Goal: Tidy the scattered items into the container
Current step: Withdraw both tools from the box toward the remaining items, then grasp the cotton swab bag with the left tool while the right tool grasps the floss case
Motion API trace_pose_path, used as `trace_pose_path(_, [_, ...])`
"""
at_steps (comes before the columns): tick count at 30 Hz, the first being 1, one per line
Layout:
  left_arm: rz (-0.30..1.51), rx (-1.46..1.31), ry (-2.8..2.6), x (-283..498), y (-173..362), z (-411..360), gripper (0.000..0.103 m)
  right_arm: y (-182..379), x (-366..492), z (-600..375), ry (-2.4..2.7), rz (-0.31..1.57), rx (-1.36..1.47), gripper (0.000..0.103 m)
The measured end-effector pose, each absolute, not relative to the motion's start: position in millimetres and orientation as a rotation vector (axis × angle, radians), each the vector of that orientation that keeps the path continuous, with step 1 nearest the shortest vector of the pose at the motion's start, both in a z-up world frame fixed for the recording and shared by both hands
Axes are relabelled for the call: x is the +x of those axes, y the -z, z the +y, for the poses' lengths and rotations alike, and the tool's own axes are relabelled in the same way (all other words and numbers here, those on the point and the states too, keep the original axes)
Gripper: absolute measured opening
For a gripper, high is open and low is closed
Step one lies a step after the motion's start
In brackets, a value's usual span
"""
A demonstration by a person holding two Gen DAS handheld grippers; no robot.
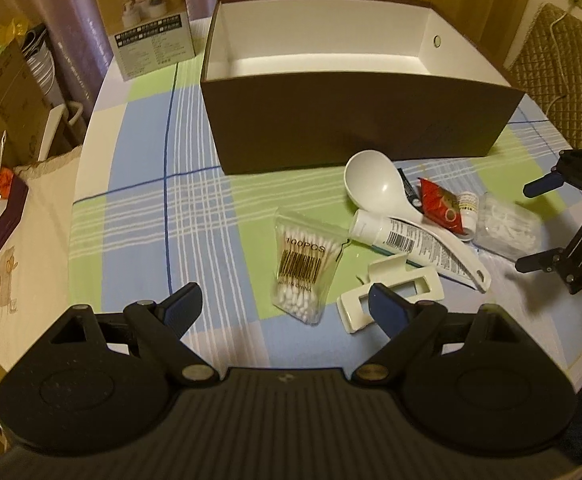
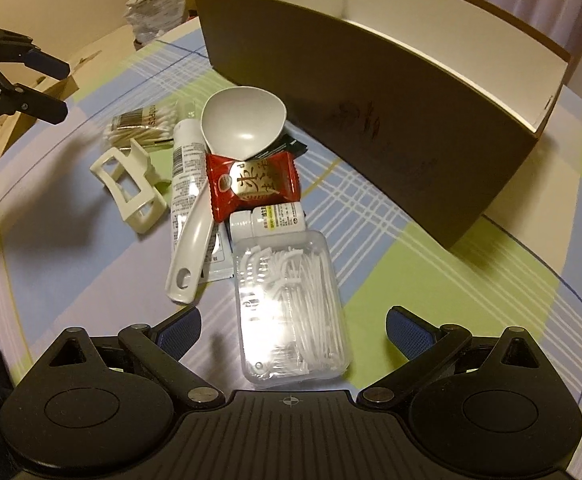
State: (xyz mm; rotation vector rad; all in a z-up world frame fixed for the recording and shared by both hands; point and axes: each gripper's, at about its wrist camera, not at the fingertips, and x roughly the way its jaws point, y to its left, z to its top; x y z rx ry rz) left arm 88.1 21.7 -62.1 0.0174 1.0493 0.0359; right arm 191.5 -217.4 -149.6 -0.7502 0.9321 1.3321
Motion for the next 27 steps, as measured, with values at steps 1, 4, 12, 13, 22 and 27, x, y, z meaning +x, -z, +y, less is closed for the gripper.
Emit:
trace_pose_path(1, [1.052,0.018,-0.046,88.3,63.6,20.2,0.088,150.0,192.0,-217.3,-1.336,0.931,-0.75,0.103])
trace_pose_path(4, [1.061,0.015,-0.088,87.4,67.6,17.8,0.088,151.0,193.2,-216.3,-1.353,0.92,-0.756,0.103])
trace_pose_path(12, [1.093,-0.049,-0.19,71.9,74.6,21.6,0.093,156.5,192.3,-214.6,-1.38,0.918,-0.775,0.103])
trace_pose_path(13, [1.101,-0.047,-0.195,69.9,76.0,22.5,0.094,156.4,191.8,-214.9,-1.381,0.918,-0.773,0.103])
trace_pose_path(22, [1.188,-0.02,-0.145,61.0,107.7,33.0,0.094,162.9,188.6,-216.4,-1.323,0.95,-0.775,0.103])
trace_pose_path(27, [1.188,0.029,-0.092,56.6,125.0,36.4,0.094,170.6,189.5,-215.4,-1.28,0.97,-0.781,0.103])
